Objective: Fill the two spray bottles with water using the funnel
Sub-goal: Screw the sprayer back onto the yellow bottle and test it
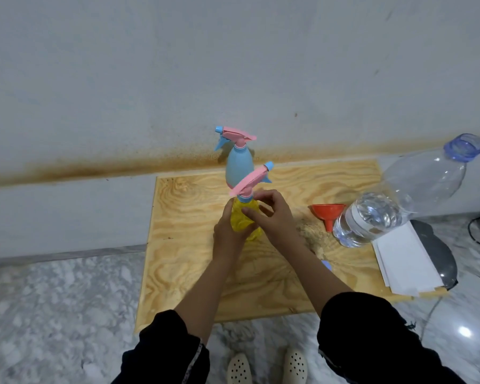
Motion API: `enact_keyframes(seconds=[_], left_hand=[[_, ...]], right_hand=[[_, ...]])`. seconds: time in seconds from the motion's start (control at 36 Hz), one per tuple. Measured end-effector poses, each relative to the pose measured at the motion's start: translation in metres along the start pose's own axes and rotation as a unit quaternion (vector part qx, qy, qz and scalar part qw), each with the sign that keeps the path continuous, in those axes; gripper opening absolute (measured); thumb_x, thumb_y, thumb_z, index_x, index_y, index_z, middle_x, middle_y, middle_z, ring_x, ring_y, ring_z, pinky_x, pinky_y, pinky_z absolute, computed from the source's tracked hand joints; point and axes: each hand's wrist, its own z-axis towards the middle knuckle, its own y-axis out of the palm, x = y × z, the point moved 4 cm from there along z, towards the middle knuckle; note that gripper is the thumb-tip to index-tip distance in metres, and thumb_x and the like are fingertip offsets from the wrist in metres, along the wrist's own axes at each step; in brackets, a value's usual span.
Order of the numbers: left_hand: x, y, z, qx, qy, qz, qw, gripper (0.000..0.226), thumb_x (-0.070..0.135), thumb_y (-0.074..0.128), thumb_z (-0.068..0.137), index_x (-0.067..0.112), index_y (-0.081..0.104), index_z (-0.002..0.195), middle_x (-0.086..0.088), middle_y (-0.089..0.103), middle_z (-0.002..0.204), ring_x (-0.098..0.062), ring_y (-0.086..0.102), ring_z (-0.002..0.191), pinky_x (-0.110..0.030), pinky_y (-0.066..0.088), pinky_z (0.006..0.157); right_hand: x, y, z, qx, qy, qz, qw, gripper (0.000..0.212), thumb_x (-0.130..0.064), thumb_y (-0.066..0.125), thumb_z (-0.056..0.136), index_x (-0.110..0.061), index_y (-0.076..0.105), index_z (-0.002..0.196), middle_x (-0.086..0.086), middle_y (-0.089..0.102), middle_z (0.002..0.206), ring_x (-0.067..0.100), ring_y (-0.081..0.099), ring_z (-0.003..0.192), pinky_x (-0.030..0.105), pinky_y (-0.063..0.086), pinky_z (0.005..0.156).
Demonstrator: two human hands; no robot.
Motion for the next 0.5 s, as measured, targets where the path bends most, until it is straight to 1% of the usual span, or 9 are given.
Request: enact_keyframes(seconds=[0.06,0.11,0.14,0.19,0.28,0.33,0.42,0.44,0.5], left_hand=[[-0.001,-0.001,0.000,-0.005,0.002,0.009,1.000,0.067,0.027,0.077,0.076,0.025,0.044,0.134,0.006,0.066,0.108,-0.018,0.065,0.094,-0.030,0.053,0.071],[-0.003,-0.001,-0.001,-0.011,0.001,0.012,1.000,0.072,0.031,0.078,0.074,0.025,0.042,0.137,0.003,0.067,0.114,-0.019,0.065,0.097,-0.038,0.055,0.075],[-0.003,-0.001,-0.002,-0.012,0.003,0.009,1.000,0.073,0.031,0.078,0.074,0.026,0.042,0.137,0.003,0.067,0.115,-0.018,0.065,0.097,-0.038,0.055,0.076],[-0.001,-0.002,-0.004,-0.008,0.007,0.002,1.000,0.073,0.029,0.079,0.074,0.025,0.043,0.137,0.004,0.066,0.116,-0.015,0.065,0.098,-0.031,0.054,0.075],[0.007,-0.003,-0.007,-0.003,0.025,-0.011,1.000,0.071,0.023,0.079,0.074,0.021,0.045,0.136,0.004,0.066,0.117,-0.012,0.063,0.099,-0.021,0.051,0.073],[0.013,-0.003,-0.008,-0.007,0.038,-0.023,0.999,0.071,0.021,0.080,0.073,0.019,0.046,0.135,0.005,0.066,0.116,-0.010,0.063,0.100,-0.022,0.053,0.076],[0.020,-0.003,-0.008,-0.018,0.061,-0.031,0.998,0.069,0.019,0.081,0.071,0.018,0.049,0.132,0.007,0.066,0.112,-0.006,0.063,0.100,-0.026,0.054,0.079],[0.023,-0.004,-0.008,-0.021,0.063,-0.036,0.997,0.066,0.019,0.081,0.071,0.020,0.051,0.129,0.008,0.067,0.110,-0.004,0.064,0.098,-0.027,0.055,0.079],[0.030,-0.007,-0.007,-0.035,0.054,-0.055,0.996,0.063,0.019,0.082,0.070,0.028,0.052,0.125,0.012,0.067,0.106,-0.001,0.064,0.096,-0.026,0.054,0.079]], right_hand=[[0.001,0.000,-0.003,0.008,0.005,0.009,1.000,0.032,-0.014,0.074,0.077,-0.017,0.055,0.103,0.007,0.058,0.113,0.013,0.056,0.107,0.032,0.048,0.092],[0.001,0.001,-0.005,0.013,0.010,0.012,1.000,0.035,-0.016,0.069,0.082,-0.020,0.052,0.111,0.002,0.053,0.120,0.009,0.053,0.109,0.033,0.047,0.094],[0.000,0.002,-0.006,0.010,0.007,0.007,1.000,0.035,-0.016,0.067,0.084,-0.024,0.050,0.114,-0.001,0.051,0.122,0.007,0.051,0.110,0.033,0.046,0.095],[-0.002,0.004,-0.008,-0.005,-0.004,-0.001,1.000,0.033,-0.016,0.062,0.088,-0.028,0.050,0.117,-0.005,0.050,0.124,0.008,0.049,0.114,0.034,0.044,0.098],[-0.004,0.005,-0.009,-0.003,-0.021,0.004,1.000,0.031,-0.013,0.062,0.088,-0.021,0.056,0.117,-0.002,0.055,0.122,0.010,0.051,0.116,0.033,0.044,0.099],[-0.005,0.002,-0.007,0.016,-0.015,0.020,1.000,0.032,-0.014,0.068,0.083,-0.018,0.060,0.114,0.002,0.061,0.117,0.012,0.056,0.111,0.030,0.047,0.095],[-0.012,-0.003,-0.008,0.040,0.008,0.083,0.996,0.035,-0.011,0.074,0.077,-0.019,0.058,0.107,-0.008,0.064,0.102,0.004,0.062,0.099,0.019,0.051,0.080],[-0.015,-0.004,-0.009,0.045,0.009,0.098,0.994,0.038,-0.010,0.074,0.076,-0.017,0.056,0.109,-0.010,0.063,0.103,0.003,0.061,0.101,0.018,0.051,0.079],[-0.021,-0.008,-0.010,0.037,0.000,0.104,0.994,0.044,-0.014,0.073,0.078,-0.018,0.053,0.117,-0.012,0.061,0.112,0.003,0.057,0.110,0.021,0.051,0.086]])
